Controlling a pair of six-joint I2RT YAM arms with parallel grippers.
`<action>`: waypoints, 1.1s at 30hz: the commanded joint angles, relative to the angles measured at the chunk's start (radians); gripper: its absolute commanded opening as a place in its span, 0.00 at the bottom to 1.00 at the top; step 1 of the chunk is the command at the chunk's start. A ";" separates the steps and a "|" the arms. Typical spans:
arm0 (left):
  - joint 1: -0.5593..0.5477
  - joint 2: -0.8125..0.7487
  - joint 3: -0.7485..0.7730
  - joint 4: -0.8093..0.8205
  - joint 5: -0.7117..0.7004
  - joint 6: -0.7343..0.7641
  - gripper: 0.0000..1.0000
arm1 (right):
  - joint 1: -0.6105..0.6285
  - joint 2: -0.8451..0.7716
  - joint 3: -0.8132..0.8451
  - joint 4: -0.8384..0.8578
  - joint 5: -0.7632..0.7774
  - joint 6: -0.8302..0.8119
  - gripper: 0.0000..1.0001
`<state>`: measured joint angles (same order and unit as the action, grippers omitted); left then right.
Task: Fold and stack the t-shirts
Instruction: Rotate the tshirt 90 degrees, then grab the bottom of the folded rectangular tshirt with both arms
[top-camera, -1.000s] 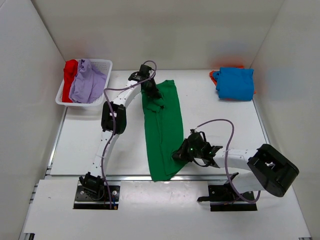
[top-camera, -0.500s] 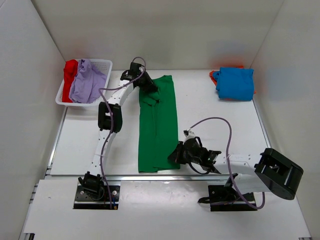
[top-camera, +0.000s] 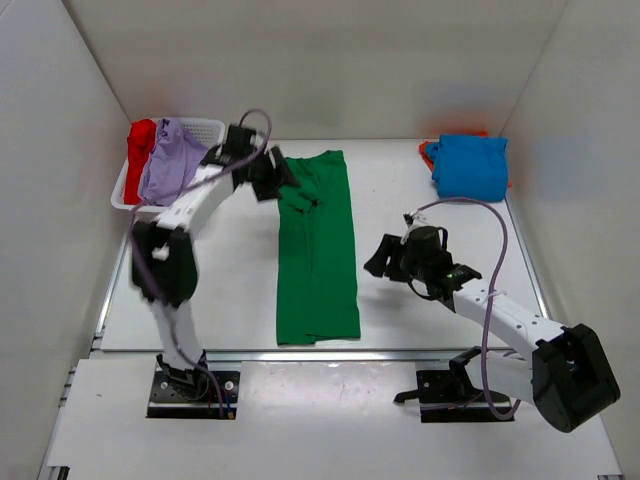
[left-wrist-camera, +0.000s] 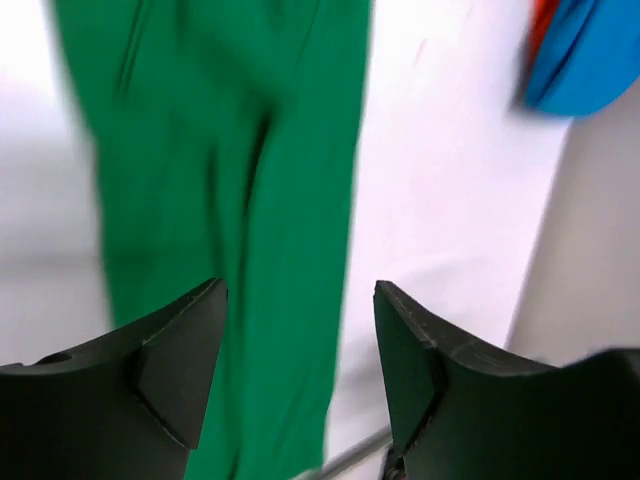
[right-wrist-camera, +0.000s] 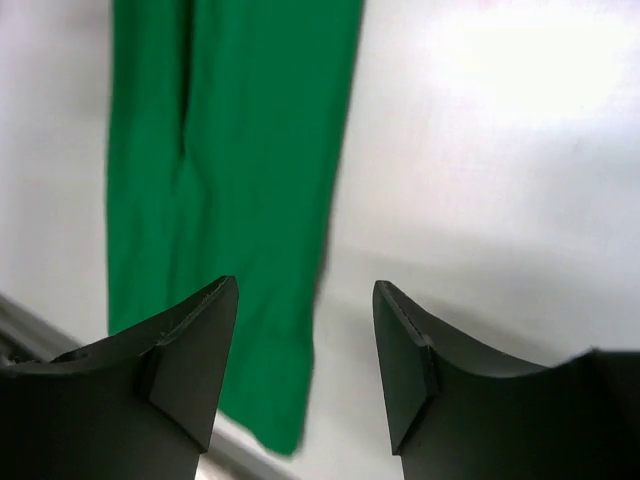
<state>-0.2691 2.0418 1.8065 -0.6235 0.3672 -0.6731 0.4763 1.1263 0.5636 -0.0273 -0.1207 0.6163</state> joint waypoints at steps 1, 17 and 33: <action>-0.064 -0.339 -0.481 -0.007 -0.097 0.079 0.72 | 0.015 -0.022 0.019 -0.215 -0.117 -0.047 0.54; -0.278 -1.023 -1.375 0.152 -0.136 -0.158 0.73 | 0.307 0.067 -0.127 -0.108 -0.074 0.171 0.53; -0.432 -1.020 -1.428 0.217 -0.159 -0.266 0.00 | 0.424 0.133 -0.123 -0.135 -0.106 0.230 0.00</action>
<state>-0.7010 1.0763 0.3882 -0.3851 0.2150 -0.9337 0.8883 1.2846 0.4629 -0.1066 -0.2092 0.8486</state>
